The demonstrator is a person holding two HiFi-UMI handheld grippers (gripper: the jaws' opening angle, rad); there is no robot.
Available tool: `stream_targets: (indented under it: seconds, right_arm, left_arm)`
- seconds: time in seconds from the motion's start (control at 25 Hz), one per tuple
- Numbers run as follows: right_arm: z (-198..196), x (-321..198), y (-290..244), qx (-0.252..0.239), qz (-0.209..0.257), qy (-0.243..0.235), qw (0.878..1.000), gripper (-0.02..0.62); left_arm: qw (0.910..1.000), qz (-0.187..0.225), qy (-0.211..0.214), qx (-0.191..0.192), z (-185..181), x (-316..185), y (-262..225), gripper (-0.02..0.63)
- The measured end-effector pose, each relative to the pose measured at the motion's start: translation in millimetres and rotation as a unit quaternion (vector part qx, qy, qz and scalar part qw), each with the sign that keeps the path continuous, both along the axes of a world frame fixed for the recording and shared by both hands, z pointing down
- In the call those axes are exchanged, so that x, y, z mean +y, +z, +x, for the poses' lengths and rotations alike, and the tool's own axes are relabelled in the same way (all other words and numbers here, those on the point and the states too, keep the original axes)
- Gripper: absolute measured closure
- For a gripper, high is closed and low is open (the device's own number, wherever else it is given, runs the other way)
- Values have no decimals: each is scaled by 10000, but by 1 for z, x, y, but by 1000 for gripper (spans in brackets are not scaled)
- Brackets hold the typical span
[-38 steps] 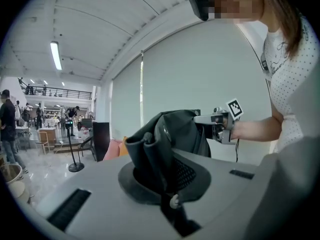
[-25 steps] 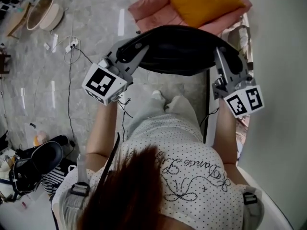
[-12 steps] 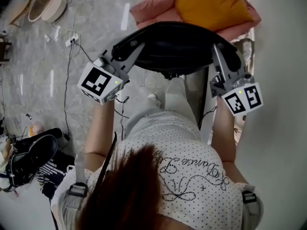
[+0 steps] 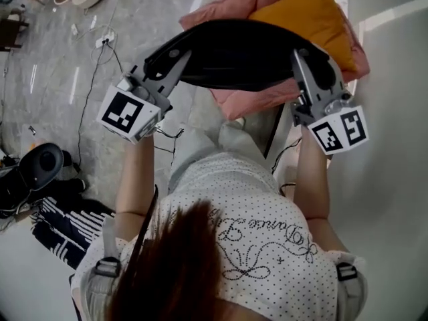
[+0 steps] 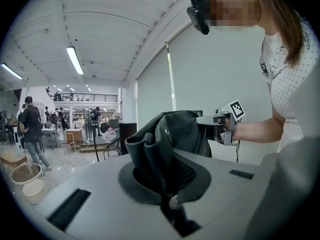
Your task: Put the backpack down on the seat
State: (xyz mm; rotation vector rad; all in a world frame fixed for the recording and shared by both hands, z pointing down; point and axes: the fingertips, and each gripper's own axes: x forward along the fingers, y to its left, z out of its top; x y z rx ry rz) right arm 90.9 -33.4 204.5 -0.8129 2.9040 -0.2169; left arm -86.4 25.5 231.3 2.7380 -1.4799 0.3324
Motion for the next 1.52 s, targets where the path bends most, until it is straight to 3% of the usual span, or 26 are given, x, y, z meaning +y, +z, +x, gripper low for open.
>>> stream_targets:
  seconds: [0.16, 0.4, 0.8, 1.0, 1.2, 1.52]
  right_arm:
    - [-8, -10, -1, 65, 27, -117, 9999, 494]
    - [0, -39, 21, 79, -333, -76, 9994, 494]
    - [3, -108, 90, 615, -1023, 565, 9912, 492]
    - [-8, -143, 150, 1215, -1462, 856, 9780, 495]
    - [-10, -149, 229, 1504, -2124, 1226, 9577, 502]
    - [-4, -148, 356, 1717, -2874, 1464, 9308, 506]
  left_arm:
    - [9997, -85, -230, 88, -7, -4, 2, 594]
    - [9994, -255, -224, 20, 1, -35, 15, 594]
    - [9946, -897, 522, -97, -4, -129, 81, 594]
    - [9843, -1356, 1101, -240, -17, -179, 132, 594]
    - [9680, -1822, 1651, -493, -19, -209, 199, 594]
    - [9525, -2291, 1839, -804, -11, -231, 320, 592]
